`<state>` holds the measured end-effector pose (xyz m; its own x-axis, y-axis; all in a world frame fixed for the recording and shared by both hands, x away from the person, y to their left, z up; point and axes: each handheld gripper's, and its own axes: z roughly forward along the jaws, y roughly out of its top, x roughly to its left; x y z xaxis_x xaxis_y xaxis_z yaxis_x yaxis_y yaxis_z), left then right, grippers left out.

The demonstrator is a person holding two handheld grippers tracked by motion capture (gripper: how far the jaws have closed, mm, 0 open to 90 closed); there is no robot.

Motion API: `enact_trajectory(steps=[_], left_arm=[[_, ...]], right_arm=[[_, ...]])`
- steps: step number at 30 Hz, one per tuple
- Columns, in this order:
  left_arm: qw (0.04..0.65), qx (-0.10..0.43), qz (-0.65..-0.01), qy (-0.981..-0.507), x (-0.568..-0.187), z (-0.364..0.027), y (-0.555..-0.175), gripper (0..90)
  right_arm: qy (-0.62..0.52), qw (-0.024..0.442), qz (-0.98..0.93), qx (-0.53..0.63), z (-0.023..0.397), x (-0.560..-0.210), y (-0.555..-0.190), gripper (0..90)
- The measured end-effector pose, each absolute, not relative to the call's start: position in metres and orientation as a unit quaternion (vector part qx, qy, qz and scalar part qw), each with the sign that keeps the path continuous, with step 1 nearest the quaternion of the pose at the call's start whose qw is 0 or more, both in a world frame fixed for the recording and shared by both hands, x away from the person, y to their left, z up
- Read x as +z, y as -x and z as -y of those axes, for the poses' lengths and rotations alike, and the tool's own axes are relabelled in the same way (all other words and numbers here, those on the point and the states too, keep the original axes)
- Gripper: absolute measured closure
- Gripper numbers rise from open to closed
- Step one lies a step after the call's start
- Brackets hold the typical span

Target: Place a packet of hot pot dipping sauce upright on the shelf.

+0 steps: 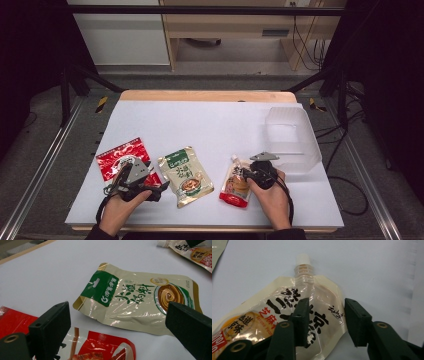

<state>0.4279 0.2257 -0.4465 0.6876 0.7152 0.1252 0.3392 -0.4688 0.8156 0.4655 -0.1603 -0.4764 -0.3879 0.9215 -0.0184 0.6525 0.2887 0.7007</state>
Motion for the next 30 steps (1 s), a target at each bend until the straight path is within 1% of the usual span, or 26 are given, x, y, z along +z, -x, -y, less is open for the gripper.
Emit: enact_trajectory(steps=[1,2,3,4,5,6,7,16,21,23,26,30], left_arm=[[0.405,0.233,-0.319,-0.825,-0.447,-0.226,-0.428,5.9],[0.405,0.233,-0.319,-0.825,-0.447,-0.226,-0.428,6.0],[0.404,0.233,-0.319,-0.825,-0.447,-0.225,-0.428,6.0],[0.404,0.232,-0.318,-0.826,-0.447,-0.225,-0.428,6.0],[0.404,0.232,-0.318,-0.826,-0.447,-0.225,-0.428,6.0],[0.403,0.232,-0.317,-0.827,-0.447,-0.224,-0.428,6.0],[0.404,0.232,-0.317,-0.826,-0.447,-0.224,-0.428,6.0],[0.402,0.230,-0.315,-0.828,-0.447,-0.223,-0.428,6.0],[0.406,0.224,-0.311,-0.830,-0.446,-0.222,-0.429,7.7],[0.418,0.201,-0.305,-0.832,-0.443,-0.218,-0.433,8.8],[0.425,0.190,-0.297,-0.834,-0.440,-0.213,-0.437,10.4],[0.434,0.167,-0.271,-0.843,-0.433,-0.199,-0.444,11.1]], right_arm=[[-0.506,0.216,-0.776,0.308,0.160,-0.476,-0.465,64.5],[-0.506,0.216,-0.776,0.308,0.160,-0.476,-0.465,64.5],[-0.503,0.216,-0.778,0.307,0.161,-0.475,-0.464,72.0],[-0.501,0.217,-0.780,0.306,0.161,-0.475,-0.464,74.2],[-0.501,0.217,-0.780,0.306,0.161,-0.475,-0.464,74.2],[-0.498,0.216,-0.782,0.307,0.161,-0.475,-0.464,80.9],[-0.495,0.214,-0.783,0.308,0.161,-0.475,-0.463,83.3],[-0.476,0.222,-0.792,0.311,0.157,-0.470,-0.461,88.3],[-0.464,0.229,-0.790,0.327,0.156,-0.456,-0.457,88.8],[-0.448,0.232,-0.791,0.346,0.153,-0.444,-0.455,89.1],[-0.423,0.237,-0.800,0.355,0.147,-0.432,-0.454,89.3],[-0.396,0.233,-0.805,0.376,0.140,-0.417,-0.450,89.5]])
